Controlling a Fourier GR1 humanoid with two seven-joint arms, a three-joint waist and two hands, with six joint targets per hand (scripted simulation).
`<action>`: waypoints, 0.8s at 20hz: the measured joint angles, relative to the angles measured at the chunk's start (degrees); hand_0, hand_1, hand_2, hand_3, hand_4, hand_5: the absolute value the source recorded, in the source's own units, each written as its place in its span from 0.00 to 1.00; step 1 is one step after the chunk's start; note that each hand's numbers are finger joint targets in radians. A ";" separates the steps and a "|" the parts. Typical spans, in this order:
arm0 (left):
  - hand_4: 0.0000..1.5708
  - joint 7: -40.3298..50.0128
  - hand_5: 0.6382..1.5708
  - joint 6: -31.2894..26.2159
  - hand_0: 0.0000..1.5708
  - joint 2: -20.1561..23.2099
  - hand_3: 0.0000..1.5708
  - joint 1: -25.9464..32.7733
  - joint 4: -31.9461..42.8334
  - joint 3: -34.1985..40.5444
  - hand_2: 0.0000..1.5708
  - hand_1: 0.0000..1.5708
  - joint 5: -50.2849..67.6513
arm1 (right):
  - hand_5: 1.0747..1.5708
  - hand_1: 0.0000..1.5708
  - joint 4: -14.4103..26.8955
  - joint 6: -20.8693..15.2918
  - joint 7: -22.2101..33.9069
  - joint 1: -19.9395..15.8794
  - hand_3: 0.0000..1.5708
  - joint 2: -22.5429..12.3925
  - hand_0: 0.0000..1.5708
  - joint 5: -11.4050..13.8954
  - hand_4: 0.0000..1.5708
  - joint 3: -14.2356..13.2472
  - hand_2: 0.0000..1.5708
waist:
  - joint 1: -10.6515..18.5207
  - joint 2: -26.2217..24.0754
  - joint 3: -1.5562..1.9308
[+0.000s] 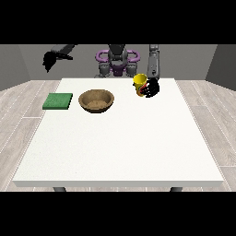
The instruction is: Pick the cup and pour the ball into the bowl, then pick the bowl and place it on the pad
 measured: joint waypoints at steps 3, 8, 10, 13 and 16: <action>1.00 7.42 0.70 1.11 0.92 6.22 1.00 -2.70 0.30 -1.66 1.00 0.92 -4.38 | 1.00 0.00 1.21 0.30 1.30 0.92 0.00 0.12 0.00 0.06 0.00 0.37 0.00 | 0.23 -3.59 -0.08; 1.00 19.61 0.68 0.68 0.95 12.80 1.00 -9.67 -0.05 -5.24 1.00 0.95 -11.16 | 1.00 0.00 5.26 0.46 -0.21 0.42 0.00 -0.16 0.00 0.41 0.00 -0.47 0.00 | 1.48 -4.94 -0.16; 1.00 23.36 0.68 1.43 0.95 13.22 1.00 -11.12 -0.45 -7.17 1.00 0.95 -14.20 | 0.99 0.00 7.23 1.10 -1.29 0.45 0.00 -0.76 0.00 0.28 0.00 -1.23 0.00 | 1.97 -5.28 -0.21; 1.00 30.07 0.68 2.30 0.95 11.94 1.00 -14.14 -1.17 -9.96 1.00 0.95 -18.46 | 0.99 0.00 9.58 2.10 -1.74 -0.31 0.00 -1.58 0.00 0.11 0.00 -1.68 0.00 | 2.21 -5.76 -0.26; 0.97 34.29 0.70 3.43 0.95 10.60 1.00 -15.26 -1.90 -11.71 1.00 0.95 -21.97 | 1.00 0.00 11.20 3.11 -2.94 -0.30 0.00 -2.05 0.00 -0.08 0.00 -2.15 0.00 | 2.13 -5.75 -0.29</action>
